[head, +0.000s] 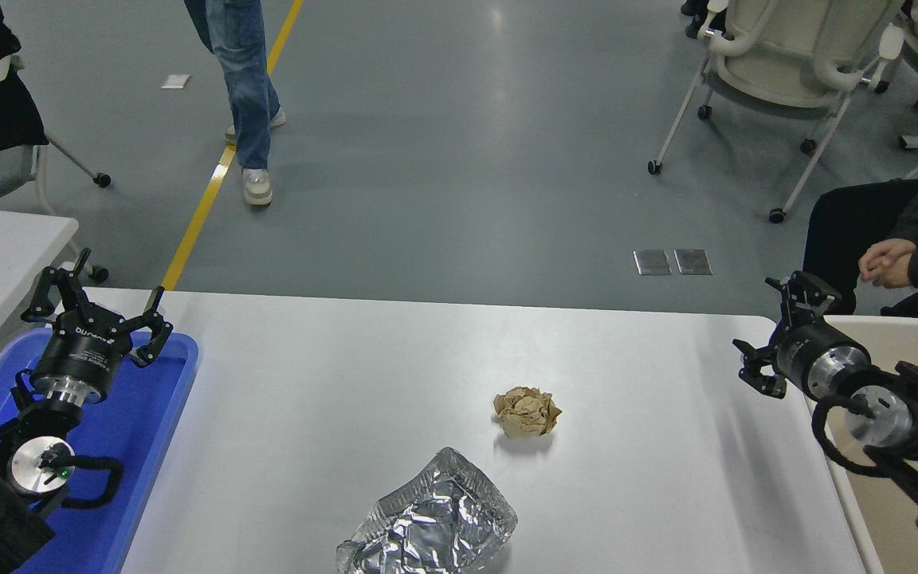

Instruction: Clean the table surface

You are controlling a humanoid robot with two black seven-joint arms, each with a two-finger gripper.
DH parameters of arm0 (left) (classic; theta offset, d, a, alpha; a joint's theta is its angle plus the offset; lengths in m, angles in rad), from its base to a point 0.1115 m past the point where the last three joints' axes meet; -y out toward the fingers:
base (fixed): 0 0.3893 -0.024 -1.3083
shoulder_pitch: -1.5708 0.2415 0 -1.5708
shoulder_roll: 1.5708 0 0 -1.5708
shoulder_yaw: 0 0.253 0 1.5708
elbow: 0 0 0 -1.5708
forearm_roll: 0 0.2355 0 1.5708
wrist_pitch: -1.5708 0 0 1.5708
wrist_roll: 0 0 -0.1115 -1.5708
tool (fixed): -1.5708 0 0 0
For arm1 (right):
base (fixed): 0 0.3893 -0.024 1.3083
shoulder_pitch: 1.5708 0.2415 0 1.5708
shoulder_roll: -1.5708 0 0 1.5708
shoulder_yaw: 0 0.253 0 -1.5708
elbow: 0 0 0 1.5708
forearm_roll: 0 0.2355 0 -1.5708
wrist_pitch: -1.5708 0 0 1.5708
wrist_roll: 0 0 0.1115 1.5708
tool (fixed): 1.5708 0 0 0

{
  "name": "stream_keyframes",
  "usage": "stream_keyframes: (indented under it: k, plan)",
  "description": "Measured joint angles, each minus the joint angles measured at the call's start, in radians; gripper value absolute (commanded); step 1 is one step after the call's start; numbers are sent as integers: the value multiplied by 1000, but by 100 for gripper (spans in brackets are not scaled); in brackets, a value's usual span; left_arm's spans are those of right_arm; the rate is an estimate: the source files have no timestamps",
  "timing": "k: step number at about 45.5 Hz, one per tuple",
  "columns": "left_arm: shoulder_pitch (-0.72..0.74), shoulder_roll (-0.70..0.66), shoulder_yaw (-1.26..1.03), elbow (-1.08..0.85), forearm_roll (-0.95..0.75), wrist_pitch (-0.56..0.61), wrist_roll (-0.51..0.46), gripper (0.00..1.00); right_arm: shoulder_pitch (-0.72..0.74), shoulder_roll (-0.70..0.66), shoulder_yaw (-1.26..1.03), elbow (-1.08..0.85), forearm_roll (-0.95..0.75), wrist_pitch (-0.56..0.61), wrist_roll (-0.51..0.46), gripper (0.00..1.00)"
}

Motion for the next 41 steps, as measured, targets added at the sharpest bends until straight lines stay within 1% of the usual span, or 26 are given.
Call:
stream_keyframes:
  k: [11, 29, 35, 41]
  plan:
    - [0, 0, 0, 0, 0, 0, 0, 100, -21, 92, 61, -29, 4, 0, 38, 99]
    - [0, 0, 0, 0, 0, 0, 0, 100, -25, 156, 82, -69, 1, 4, 77, 99]
    - [0, 0, 0, 0, 0, 0, 0, 100, -28, 151, 59, -64, -38, 8, 80, 99]
    - [0, 0, 0, 0, 0, 0, 0, 100, -28, 123, 11, -44, -136, 10, 83, 99]
